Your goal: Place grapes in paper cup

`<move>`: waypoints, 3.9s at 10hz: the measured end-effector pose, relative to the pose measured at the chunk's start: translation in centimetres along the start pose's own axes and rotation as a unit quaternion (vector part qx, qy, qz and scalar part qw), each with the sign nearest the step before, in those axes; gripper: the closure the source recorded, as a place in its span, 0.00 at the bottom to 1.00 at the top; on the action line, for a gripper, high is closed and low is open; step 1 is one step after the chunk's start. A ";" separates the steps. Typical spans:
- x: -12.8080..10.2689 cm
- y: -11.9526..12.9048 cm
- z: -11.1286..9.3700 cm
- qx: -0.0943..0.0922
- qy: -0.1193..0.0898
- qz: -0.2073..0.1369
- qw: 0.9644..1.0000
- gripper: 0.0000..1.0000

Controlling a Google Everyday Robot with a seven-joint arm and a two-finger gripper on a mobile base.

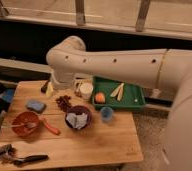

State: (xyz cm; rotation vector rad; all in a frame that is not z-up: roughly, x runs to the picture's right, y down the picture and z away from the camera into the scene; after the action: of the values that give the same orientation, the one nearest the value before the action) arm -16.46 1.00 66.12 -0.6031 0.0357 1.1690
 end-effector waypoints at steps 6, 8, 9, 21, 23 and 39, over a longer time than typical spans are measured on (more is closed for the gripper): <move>-1.3 4.3 1.5 -0.018 0.002 -0.042 0.999 0.25; -1.3 4.6 2.5 -0.009 0.012 -0.047 0.999 0.25; -1.3 4.9 3.9 -0.005 0.019 -0.049 0.999 0.25; -0.8 -2.7 13.5 0.001 0.070 0.003 0.998 0.25; -0.7 -3.3 13.7 0.012 0.074 0.013 0.997 0.25; -0.9 -5.1 24.2 -0.071 0.043 0.059 0.995 0.39</move>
State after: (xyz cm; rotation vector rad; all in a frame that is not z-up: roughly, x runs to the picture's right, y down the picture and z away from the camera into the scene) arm -19.09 10.16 89.00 -0.7850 0.0620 1.2663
